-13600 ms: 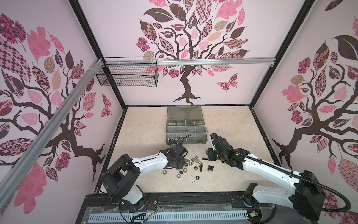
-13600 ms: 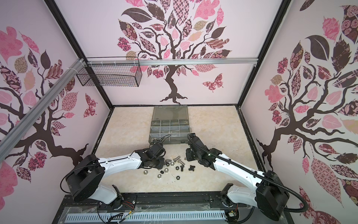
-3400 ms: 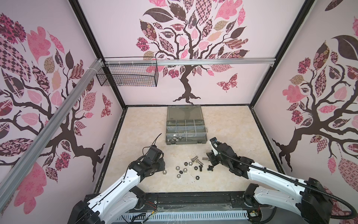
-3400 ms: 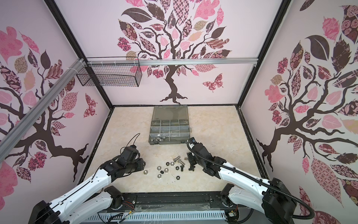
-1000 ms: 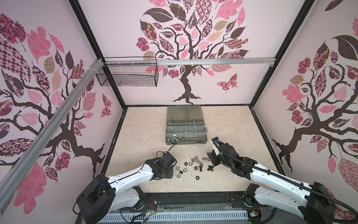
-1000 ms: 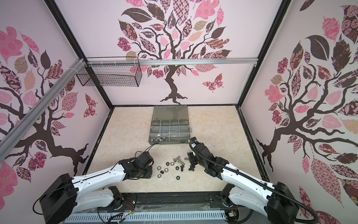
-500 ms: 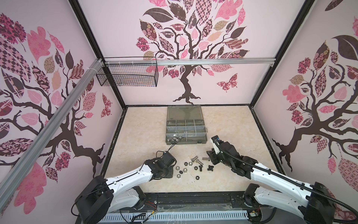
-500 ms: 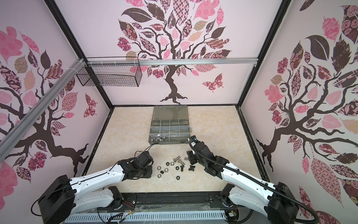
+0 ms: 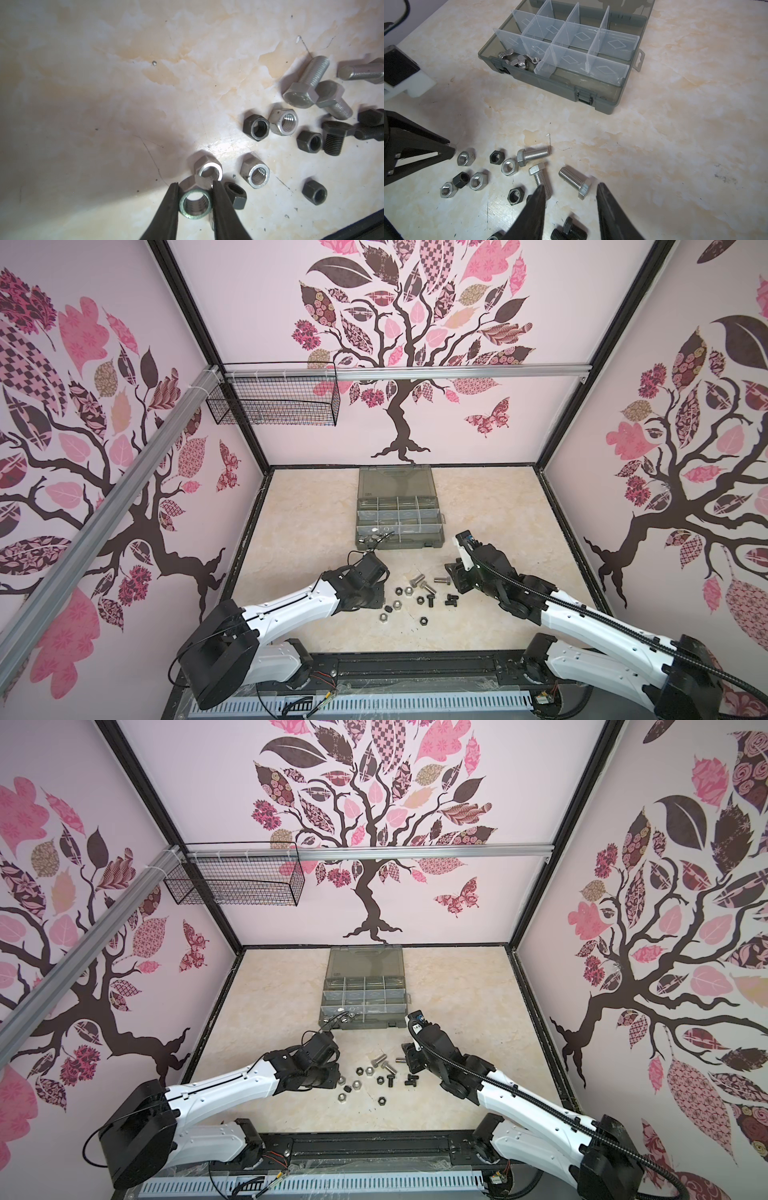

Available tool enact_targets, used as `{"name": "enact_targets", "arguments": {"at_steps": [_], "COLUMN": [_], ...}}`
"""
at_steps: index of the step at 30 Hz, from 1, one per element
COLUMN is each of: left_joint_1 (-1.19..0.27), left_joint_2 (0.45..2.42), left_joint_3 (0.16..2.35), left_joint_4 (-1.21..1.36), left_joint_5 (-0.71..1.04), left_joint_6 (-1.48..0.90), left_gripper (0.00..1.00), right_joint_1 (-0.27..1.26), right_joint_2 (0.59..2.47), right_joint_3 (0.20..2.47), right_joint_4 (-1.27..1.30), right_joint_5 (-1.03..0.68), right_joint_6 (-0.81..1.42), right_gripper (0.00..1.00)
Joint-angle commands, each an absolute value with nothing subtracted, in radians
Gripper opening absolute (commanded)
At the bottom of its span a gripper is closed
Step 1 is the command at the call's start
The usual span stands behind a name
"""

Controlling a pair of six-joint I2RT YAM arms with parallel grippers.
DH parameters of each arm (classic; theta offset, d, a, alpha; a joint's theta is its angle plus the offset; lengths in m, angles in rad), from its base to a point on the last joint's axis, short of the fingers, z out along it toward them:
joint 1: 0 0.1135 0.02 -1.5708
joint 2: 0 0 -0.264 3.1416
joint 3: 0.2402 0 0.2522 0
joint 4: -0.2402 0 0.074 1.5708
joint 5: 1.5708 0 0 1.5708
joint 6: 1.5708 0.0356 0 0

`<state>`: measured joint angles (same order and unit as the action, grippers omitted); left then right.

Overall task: Sort the screws and nuts into containers
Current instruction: 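Lower the left gripper and close it on the silver hex nut, then carry the hex nut with the left gripper into a box compartment and release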

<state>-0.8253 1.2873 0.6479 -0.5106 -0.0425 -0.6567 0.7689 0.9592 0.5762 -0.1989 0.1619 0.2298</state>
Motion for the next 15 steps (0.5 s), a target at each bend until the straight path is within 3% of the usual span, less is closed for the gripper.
{"name": "enact_targets", "arguments": {"at_steps": [1,15], "left_joint_1": [-0.829,-0.708], "left_joint_2": [1.318,1.442], "left_joint_3": [0.709,0.947], "left_joint_4": [-0.469,-0.462], "left_joint_5": [-0.048,0.001], "left_joint_6": [-0.624,-0.472], "left_gripper": [0.27,0.27], "right_joint_1": [0.762,0.762], "right_joint_2": [0.95,0.937], "right_joint_3": [0.627,0.637], "right_joint_4": [-0.229,-0.239], "right_joint_5": [0.178,0.189], "right_joint_6": [0.241,0.265], "right_gripper": [0.43,0.43]}}
